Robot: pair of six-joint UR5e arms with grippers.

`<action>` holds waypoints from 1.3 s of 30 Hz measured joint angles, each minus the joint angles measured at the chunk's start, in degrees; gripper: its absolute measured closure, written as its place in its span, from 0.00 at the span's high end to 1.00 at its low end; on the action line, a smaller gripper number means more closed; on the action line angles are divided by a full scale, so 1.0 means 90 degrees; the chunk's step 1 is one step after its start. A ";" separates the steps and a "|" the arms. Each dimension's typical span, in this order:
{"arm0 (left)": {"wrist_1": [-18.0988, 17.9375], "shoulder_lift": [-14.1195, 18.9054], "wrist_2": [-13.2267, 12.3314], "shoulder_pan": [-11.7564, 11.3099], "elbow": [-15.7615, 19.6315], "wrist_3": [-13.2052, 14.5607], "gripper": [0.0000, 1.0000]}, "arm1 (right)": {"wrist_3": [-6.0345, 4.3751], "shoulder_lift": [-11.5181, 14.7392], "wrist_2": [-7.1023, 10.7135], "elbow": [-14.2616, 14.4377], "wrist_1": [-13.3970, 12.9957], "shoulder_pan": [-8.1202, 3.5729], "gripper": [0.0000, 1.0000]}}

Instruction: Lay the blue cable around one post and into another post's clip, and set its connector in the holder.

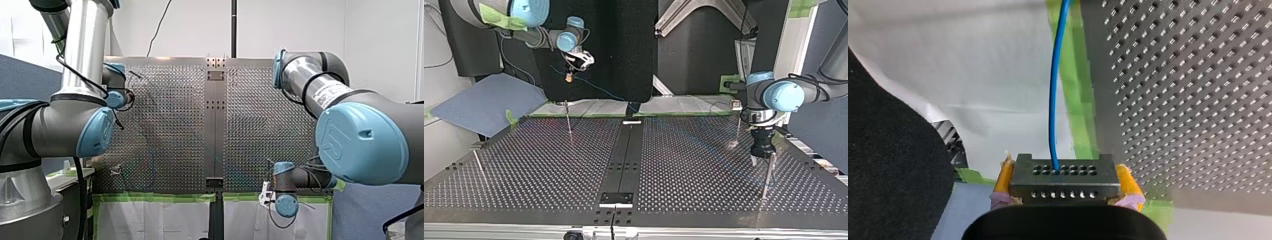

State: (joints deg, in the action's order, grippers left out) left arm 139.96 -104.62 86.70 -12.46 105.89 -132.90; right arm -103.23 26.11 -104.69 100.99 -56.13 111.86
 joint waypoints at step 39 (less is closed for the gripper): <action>0.0015 0.0000 0.0000 0.0003 0.0000 0.0050 0.99 | -0.0491 -0.1790 0.0890 -0.0465 -0.1079 -0.1088 0.02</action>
State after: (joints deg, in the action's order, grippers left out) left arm 140.09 -104.62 86.70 -12.43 105.89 -132.45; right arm -107.65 10.00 -96.68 96.81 -65.83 102.07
